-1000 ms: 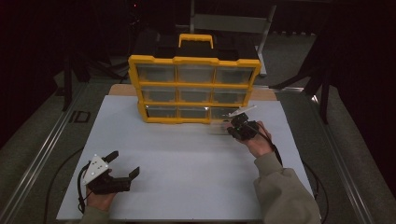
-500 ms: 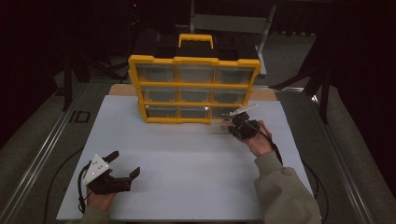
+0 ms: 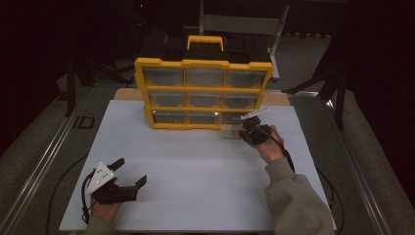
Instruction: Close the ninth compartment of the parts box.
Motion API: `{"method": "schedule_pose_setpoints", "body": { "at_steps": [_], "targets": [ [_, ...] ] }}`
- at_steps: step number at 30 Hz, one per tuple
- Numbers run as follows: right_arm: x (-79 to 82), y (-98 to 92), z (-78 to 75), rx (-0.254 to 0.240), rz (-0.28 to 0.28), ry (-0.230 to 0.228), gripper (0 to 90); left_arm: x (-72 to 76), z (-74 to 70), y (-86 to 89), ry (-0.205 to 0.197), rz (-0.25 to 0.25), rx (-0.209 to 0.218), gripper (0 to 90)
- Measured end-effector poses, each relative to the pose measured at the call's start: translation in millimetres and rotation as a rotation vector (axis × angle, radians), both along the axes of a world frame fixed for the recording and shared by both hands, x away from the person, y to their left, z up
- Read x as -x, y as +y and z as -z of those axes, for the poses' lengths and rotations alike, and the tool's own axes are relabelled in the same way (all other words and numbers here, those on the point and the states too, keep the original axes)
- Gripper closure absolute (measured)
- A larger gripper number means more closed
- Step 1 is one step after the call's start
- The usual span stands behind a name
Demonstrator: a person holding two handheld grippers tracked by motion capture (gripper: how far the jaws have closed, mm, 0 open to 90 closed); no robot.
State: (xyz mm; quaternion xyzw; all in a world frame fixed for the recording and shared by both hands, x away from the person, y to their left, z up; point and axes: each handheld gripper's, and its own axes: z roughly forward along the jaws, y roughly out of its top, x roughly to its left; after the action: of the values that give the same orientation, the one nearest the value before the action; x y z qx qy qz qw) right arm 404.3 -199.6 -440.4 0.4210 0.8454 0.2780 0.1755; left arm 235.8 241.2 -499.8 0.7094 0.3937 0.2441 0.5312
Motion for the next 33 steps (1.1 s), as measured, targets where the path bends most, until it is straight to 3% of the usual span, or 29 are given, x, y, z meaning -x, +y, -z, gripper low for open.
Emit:
{"method": "schedule_pose_setpoints", "body": {
  "at_steps": [16,33],
  "targets": [
    [-12.2,-0.5,6.9,-0.035,0.053,-0.007,90.0,0.3,-0.1,0.1,0.000,-0.001,0.001,0.0],
    [-22.5,2.1,9.4,-0.008,0.086,-0.041,90.0,-0.1,0.2,0.0,0.003,-0.002,-0.001,0.0]
  ]
}}
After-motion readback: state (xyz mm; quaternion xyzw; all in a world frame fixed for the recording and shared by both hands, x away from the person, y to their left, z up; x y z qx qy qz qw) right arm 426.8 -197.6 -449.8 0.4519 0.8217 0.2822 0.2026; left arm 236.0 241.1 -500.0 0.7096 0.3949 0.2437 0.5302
